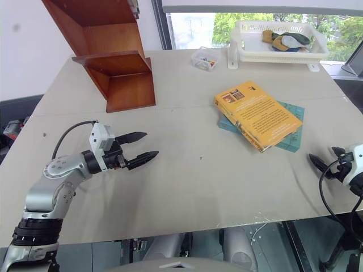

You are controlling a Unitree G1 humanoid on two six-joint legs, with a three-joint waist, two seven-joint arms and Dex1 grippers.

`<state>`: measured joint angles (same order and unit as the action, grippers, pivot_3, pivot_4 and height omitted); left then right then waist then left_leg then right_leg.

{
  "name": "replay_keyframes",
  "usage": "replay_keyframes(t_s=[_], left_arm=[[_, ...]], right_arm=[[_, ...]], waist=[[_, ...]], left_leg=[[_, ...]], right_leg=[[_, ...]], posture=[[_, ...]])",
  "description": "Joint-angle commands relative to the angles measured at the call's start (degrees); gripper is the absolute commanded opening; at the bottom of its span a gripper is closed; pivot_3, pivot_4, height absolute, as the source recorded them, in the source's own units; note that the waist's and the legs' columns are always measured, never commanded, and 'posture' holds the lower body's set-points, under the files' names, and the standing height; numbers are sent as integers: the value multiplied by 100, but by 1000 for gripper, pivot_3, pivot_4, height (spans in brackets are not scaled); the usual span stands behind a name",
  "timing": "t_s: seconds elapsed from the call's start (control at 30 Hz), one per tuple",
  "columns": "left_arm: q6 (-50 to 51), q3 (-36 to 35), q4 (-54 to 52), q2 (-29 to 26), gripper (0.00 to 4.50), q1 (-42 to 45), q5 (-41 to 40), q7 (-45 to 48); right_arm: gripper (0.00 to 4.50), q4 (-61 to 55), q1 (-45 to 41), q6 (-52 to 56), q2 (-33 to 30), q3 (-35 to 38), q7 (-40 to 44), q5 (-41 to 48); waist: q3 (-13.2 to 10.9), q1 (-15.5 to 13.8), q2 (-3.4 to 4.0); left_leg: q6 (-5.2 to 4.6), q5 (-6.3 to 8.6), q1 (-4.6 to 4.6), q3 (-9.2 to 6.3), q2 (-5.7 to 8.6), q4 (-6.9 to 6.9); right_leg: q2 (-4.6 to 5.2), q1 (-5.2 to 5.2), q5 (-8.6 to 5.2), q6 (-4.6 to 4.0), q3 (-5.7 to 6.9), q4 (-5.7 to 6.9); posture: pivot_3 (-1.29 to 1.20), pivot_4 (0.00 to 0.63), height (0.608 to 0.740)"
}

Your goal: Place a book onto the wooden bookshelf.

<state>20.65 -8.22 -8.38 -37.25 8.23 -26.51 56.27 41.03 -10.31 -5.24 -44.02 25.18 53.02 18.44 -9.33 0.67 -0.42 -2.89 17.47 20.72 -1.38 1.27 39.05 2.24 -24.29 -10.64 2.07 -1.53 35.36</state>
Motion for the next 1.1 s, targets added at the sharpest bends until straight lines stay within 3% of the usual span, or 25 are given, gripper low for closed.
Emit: replay_keyframes(t_s=[0.03,0.93,1.1], left_arm=[[-81,-13,-115,-52,4455,27,-24,16],[-146,-32,-72,-52,4455,-105,134,-168],[-155,-133,-97,-26,4455,-120,-31,-11]], right_arm=[[4500,-42,-34,-127,-133,65,6,39],[4500,-67,-75,-105,-215,48,15,22],[4500,-75,-448,-80,-149,-32,-855,-262]], waist=[[0,0,0],[0,1,0],[0,21,1]], left_leg=[[0,0,0,0,0,0],[0,0,-1,-1,0,0],[0,0,-2,5,0,0]], right_leg=[[0,0,0,0,0,0],[1,0,0,0,-4,1],[0,0,0,0,-4,1]], posture=[[0,150,740],[0,150,740],[0,150,740]])
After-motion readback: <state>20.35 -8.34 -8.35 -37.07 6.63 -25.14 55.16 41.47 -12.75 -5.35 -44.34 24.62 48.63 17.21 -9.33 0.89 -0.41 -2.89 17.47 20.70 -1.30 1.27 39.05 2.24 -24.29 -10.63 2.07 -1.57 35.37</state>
